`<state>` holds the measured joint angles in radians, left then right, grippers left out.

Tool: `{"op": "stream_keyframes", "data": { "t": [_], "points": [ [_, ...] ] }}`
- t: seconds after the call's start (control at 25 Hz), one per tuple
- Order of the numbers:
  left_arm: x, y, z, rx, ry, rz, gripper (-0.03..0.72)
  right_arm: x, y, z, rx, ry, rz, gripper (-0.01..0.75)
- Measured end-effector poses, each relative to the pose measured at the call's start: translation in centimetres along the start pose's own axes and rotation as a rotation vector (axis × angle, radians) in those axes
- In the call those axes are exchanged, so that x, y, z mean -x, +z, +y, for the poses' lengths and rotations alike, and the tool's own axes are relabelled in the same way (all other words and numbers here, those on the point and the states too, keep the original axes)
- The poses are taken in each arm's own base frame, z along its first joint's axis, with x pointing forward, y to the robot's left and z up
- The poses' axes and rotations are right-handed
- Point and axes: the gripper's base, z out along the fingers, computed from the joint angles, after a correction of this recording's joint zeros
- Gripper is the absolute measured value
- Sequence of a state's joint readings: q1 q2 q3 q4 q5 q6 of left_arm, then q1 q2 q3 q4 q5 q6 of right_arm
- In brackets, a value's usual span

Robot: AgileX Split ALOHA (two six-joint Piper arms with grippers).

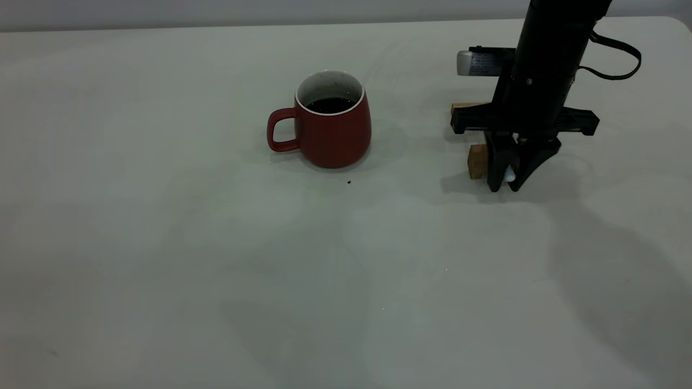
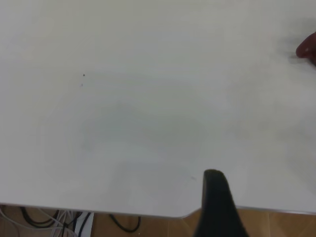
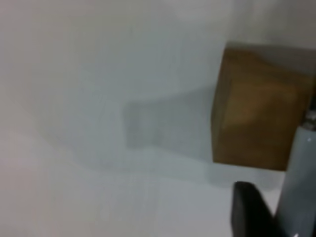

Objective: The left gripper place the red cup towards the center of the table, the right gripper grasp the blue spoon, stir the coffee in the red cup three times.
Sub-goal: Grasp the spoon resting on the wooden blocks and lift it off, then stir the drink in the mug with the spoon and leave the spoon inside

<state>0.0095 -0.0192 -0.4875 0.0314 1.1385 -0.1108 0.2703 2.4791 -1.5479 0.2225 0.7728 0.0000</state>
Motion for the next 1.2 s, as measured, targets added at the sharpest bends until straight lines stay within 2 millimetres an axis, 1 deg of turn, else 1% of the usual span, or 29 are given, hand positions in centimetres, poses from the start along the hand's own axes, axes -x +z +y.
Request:
{"op": "stream_keyframes", "data": {
  "t": [0.04, 0.16, 0.24, 0.32, 0.44, 0.56, 0.64, 0.76, 0.92, 1.08, 1.2],
  "points": [
    [0.0, 0.0, 0.0, 0.0, 0.0, 0.0, 0.551, 0.0, 0.0, 0.0, -0.003, 0.005, 0.001, 0.134],
    [0.0, 0.0, 0.0, 0.0, 0.0, 0.0, 0.551, -0.2, -0.2, 0.0, -0.006, 0.006, 0.026, 0.133],
    [0.0, 0.0, 0.0, 0.0, 0.0, 0.0, 0.551, -0.5, -0.8, 0.1, -0.007, -0.002, 0.051, 0.133],
    [0.0, 0.0, 0.0, 0.0, 0.0, 0.0, 0.551, -0.7, -2.0, 0.2, -0.007, -0.014, 0.076, 0.133],
    [0.0, 0.0, 0.0, 0.0, 0.0, 0.0, 0.551, -0.5, -4.9, 1.1, 0.03, -0.013, 0.073, 0.133],
    [0.0, 0.0, 0.0, 0.0, 0.0, 0.0, 0.551, 0.2, -8.3, 3.0, 0.184, 0.062, 0.015, 0.133],
    [0.0, 0.0, 0.0, 0.0, 0.0, 0.0, 0.551, 0.4, -9.7, 4.6, 0.349, 0.124, 0.005, 0.133],
    [0.0, 0.0, 0.0, 0.0, 0.0, 0.0, 0.551, 0.5, -10.1, 7.0, 0.552, 0.147, 0.006, 0.133],
    [0.0, 0.0, 0.0, 0.0, -0.001, 0.0, 0.551, 0.6, -10.1, 9.6, 0.742, 0.208, 0.025, 0.133],
    [0.0, 0.0, 0.0, 0.0, -0.001, 0.0, 0.551, 1.1, -11.5, 11.0, 0.957, 0.277, 0.018, 0.133],
    [0.0, 0.0, 0.0, 0.0, -0.001, 0.0, 0.551, 1.4, -12.2, 11.4, 1.055, 0.331, 0.011, 0.133]
  ]
}}
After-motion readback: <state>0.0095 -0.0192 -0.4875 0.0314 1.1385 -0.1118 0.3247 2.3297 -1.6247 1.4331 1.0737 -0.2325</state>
